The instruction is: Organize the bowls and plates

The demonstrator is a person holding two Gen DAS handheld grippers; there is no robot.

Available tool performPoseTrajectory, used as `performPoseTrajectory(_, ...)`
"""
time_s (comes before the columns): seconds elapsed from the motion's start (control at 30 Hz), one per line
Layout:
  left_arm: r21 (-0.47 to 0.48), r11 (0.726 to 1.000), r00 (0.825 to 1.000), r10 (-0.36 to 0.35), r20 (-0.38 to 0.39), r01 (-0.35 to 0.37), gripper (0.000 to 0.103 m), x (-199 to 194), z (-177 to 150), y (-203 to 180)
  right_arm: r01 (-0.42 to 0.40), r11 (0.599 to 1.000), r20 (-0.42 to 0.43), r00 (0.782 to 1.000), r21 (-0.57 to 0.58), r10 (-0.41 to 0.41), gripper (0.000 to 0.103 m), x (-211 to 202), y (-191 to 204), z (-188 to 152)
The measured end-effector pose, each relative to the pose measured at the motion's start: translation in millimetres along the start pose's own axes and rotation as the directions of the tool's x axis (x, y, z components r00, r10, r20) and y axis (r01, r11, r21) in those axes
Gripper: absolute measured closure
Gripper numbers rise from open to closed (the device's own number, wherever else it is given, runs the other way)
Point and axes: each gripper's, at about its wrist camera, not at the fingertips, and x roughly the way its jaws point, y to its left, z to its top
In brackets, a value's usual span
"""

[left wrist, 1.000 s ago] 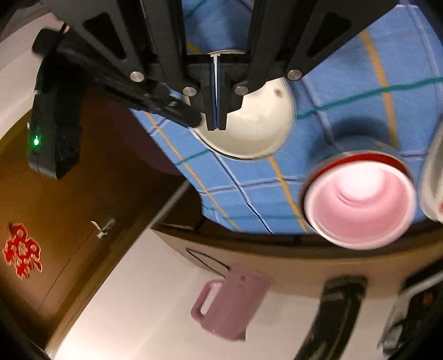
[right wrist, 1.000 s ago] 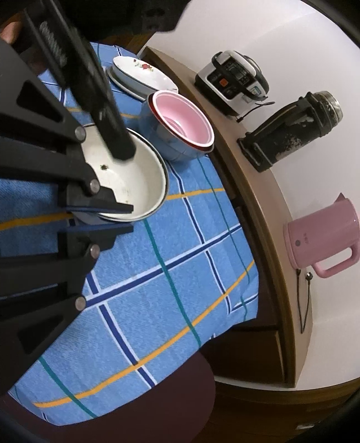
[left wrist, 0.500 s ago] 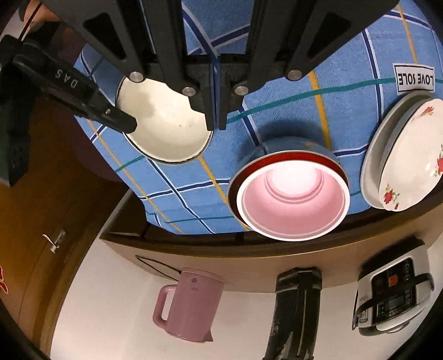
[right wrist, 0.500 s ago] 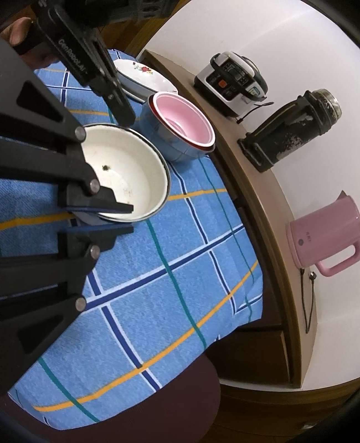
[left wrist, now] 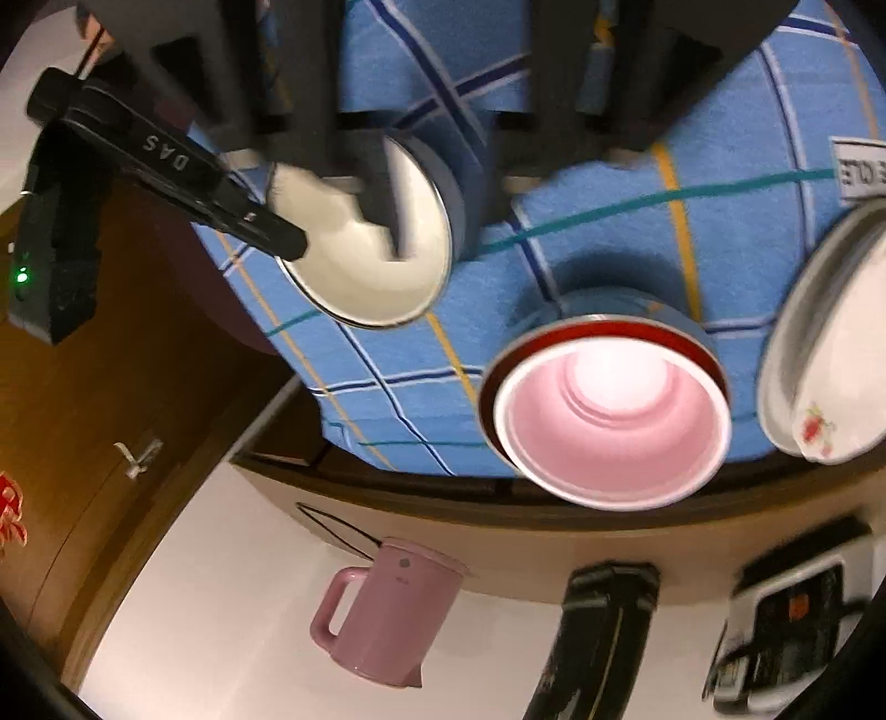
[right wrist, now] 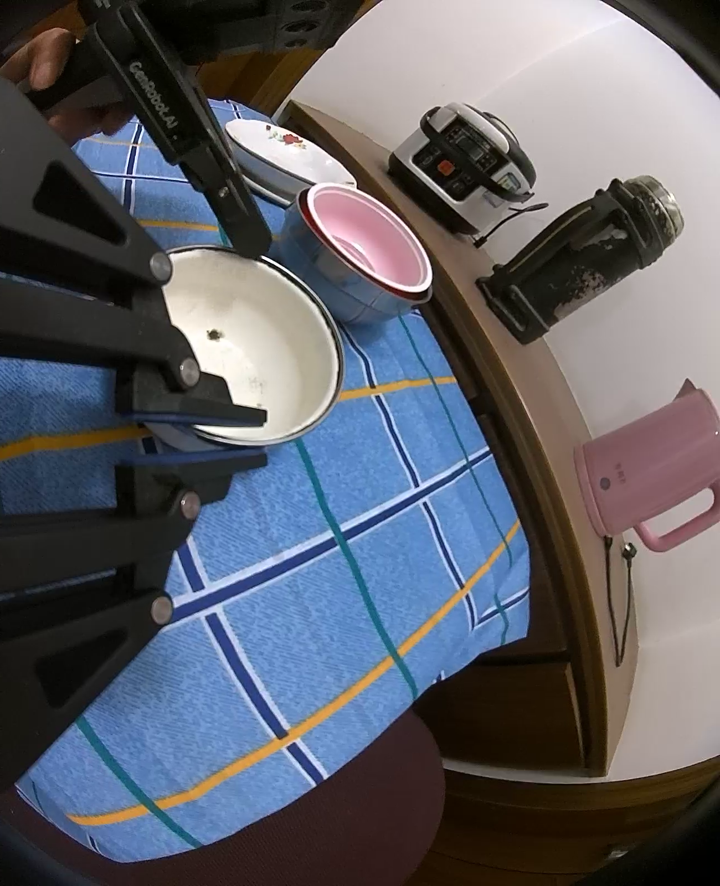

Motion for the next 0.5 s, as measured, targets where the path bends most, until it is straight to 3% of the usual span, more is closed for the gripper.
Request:
performPoseTrajectory(0.03, -0.011, 1.000, 1.000, -0.010, 0.001, 0.010, 0.018, 1, -1, 1, 0.000, 1.000, 0.001, 1.000, -0.001, 0.000, 0.095, 0, -2, 0)
performPoseTrajectory(0.07, -0.009, 1.000, 1.000, -0.008, 0.008, 0.008, 0.014, 0, -1, 0, 0.000, 1.000, 0.001, 1.000, -0.001, 0.000, 0.095, 1, -2, 0)
performPoseTrajectory(0.33, -0.014, 0.996, 0.996, 0.088, -0.012, -0.088, 0.014, 5, 2, -5, -0.001, 1.000, 0.001, 1.000, 0.001, 0.001, 0.094, 1, -3, 0)
performPoseTrajectory(0.4, -0.020, 0.994, 0.994, 0.107, -0.030, -0.107, 0.026, 12, 2, -4, -0.001, 1.000, 0.001, 1.000, 0.001, 0.001, 0.094, 1, -2, 0)
performPoseTrajectory(0.47, -0.014, 0.992, 0.991, 0.124, -0.057, -0.125, 0.048, 19, 3, -4, 0.001, 1.000, 0.001, 1.000, -0.002, -0.001, 0.094, 1, -2, 0)
performPoseTrajectory(0.5, -0.011, 0.992, 0.990, 0.122, -0.073, -0.123, 0.051, 23, 2, -4, -0.001, 1.000, 0.001, 1.000, -0.001, 0.001, 0.094, 1, -3, 0)
